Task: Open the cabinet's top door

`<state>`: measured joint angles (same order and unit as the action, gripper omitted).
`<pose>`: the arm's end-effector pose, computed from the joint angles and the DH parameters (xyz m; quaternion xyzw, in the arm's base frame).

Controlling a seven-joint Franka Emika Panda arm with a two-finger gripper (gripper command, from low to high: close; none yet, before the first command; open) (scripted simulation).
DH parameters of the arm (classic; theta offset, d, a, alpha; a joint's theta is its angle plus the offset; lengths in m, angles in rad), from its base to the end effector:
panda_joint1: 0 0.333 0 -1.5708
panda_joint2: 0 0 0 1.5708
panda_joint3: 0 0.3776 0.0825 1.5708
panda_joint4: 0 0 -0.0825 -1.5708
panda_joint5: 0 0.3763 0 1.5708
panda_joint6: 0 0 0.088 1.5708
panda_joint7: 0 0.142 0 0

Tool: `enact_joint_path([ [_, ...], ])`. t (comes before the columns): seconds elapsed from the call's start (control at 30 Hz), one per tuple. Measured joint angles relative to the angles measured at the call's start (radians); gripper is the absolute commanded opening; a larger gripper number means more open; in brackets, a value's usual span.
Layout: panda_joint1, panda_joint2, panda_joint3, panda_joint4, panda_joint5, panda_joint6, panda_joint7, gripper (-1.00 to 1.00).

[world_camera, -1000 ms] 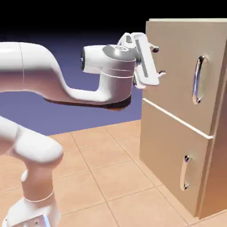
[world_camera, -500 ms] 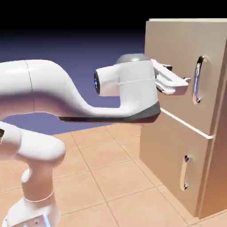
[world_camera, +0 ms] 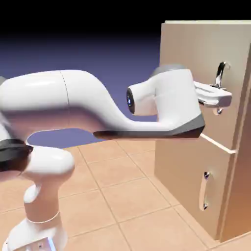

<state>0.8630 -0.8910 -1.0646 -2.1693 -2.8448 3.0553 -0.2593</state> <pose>0.4048 -0.2132 0.6017 0.2769 0.6504 0.2639 0.6563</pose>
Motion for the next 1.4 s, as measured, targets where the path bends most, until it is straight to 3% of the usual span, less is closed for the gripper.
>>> enact_joint_path([
  [0.5,-0.544,-0.050,0.403,-0.347,0.286,-0.144,-0.050,-1.00],
  [1.0,-1.072,-0.294,0.855,-0.638,0.825,-0.143,-0.266,-1.00],
  [1.2,-1.175,-0.412,0.960,-0.723,1.086,-0.138,-0.438,-1.00],
  [1.4,-1.150,-0.545,1.035,-0.802,1.347,-0.244,-0.635,-1.00],
])
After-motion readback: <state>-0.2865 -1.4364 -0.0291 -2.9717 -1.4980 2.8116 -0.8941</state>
